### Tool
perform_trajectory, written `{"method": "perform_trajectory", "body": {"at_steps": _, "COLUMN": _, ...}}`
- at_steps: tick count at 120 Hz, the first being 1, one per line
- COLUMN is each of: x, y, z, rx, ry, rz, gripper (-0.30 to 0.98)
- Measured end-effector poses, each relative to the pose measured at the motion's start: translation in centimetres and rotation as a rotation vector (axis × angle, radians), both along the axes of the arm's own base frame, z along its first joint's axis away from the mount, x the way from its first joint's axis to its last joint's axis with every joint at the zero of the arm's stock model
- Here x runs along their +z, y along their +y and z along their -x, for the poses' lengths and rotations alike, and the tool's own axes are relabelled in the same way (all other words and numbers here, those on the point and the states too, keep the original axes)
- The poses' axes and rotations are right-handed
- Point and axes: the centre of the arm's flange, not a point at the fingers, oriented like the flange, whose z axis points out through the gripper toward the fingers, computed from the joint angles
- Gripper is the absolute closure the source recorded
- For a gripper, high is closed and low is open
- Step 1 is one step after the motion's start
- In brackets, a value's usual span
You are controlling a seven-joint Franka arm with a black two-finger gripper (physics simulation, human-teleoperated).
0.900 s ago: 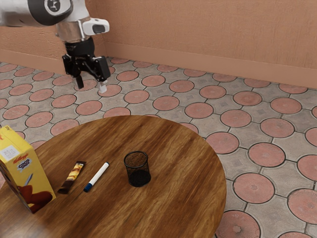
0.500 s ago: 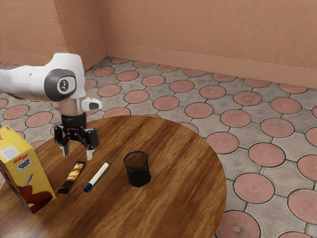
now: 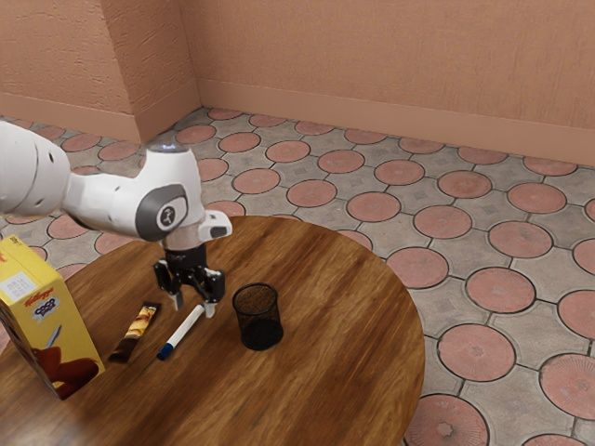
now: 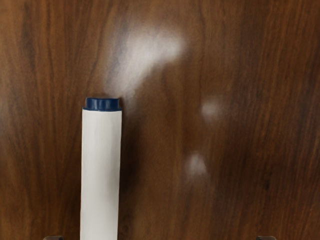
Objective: Put the marker into the pen holder.
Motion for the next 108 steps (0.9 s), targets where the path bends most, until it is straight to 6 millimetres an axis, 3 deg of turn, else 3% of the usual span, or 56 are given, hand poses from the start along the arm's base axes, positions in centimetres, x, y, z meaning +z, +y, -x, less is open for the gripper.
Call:
{"method": "perform_trajectory", "body": {"at_steps": 28, "x": -3.2, "y": 2.3, "z": -1.8, "rx": 0.035, "ry": -0.01, "rz": 0.003, "gripper": 0.45}}
{"method": "perform_trajectory", "body": {"at_steps": 49, "x": -3.6, "y": 2.6, "z": -2.6, "rx": 0.032, "ry": -0.023, "rz": 0.003, "gripper": 0.65}}
{"method": "perform_trajectory", "body": {"at_steps": 84, "x": -4.4, "y": 3.1, "z": -2.9, "rx": 0.03, "ry": -0.017, "rz": -0.001, "gripper": 0.7}}
{"method": "perform_trajectory", "body": {"at_steps": 90, "x": -3.9, "y": 3.0, "z": -3.1, "rx": 0.028, "ry": -0.021, "rz": -0.001, "gripper": 0.73}}
{"method": "perform_trajectory", "body": {"at_steps": 100, "x": -1.2, "y": 2.2, "z": -4.4, "rx": 0.014, "ry": -0.042, "rz": -0.003, "gripper": 0.75}}
{"method": "perform_trajectory", "body": {"at_steps": 108, "x": 2.2, "y": 0.9, "z": -5.1, "rx": -0.006, "ry": -0.064, "rz": -0.002, "gripper": 0.76}}
